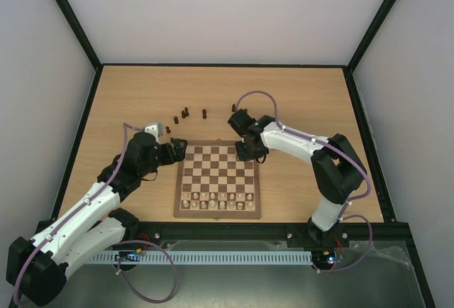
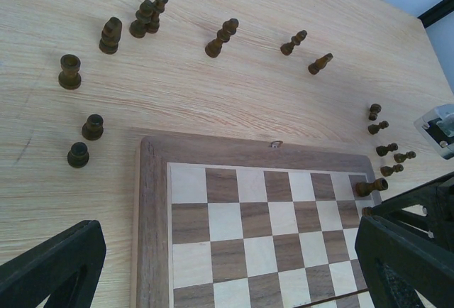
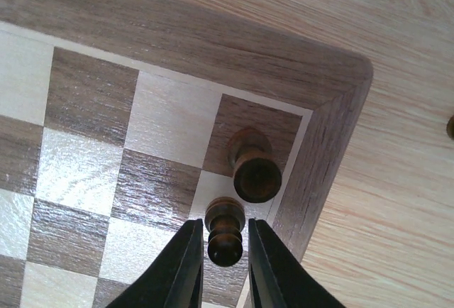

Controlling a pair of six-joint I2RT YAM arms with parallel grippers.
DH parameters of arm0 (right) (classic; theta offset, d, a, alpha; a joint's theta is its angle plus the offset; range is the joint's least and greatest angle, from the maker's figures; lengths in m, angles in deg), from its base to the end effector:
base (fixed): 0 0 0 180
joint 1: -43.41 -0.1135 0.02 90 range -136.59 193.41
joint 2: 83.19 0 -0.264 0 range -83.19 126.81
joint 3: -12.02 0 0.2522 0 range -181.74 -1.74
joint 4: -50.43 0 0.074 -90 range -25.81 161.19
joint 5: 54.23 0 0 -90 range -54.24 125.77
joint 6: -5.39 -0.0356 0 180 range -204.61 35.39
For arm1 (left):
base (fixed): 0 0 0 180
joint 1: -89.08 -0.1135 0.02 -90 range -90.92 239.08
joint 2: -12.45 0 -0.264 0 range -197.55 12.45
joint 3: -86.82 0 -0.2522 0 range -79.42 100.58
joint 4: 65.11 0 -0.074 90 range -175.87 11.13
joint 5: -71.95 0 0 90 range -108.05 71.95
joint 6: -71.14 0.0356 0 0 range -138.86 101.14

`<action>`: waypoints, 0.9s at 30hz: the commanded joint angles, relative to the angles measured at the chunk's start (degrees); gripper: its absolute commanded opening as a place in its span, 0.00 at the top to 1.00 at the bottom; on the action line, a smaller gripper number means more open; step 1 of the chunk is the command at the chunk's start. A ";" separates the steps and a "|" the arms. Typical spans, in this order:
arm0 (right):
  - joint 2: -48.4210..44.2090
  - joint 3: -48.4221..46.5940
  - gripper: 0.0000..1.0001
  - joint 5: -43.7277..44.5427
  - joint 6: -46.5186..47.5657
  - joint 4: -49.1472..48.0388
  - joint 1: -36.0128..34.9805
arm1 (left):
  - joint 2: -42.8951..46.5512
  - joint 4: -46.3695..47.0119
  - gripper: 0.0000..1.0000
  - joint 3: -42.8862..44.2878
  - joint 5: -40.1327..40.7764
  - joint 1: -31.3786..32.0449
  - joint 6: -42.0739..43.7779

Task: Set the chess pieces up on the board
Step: Place the chess piece on the chessboard, then pick up the chess piece at the center of the board.

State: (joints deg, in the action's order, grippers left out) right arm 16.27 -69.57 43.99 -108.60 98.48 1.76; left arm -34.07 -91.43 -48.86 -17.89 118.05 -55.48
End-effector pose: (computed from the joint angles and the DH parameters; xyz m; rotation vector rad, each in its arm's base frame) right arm 0.2634 0.2275 0.1968 -0.3747 2.6825 0.1495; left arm 0.1633 -0.0903 0.2431 -0.1448 2.1393 -0.6881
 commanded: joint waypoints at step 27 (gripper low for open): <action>-13.50 -5.26 0.01 8.03 0.53 7.44 -0.27 | 0.55 0.05 0.01 0.04 0.03 0.21 -0.08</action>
State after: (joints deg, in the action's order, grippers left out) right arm 4.58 -73.38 48.30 -107.92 102.08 1.76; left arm -34.05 -91.41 -48.94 -17.84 118.05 -55.50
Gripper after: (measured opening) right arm 0.985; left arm 0.995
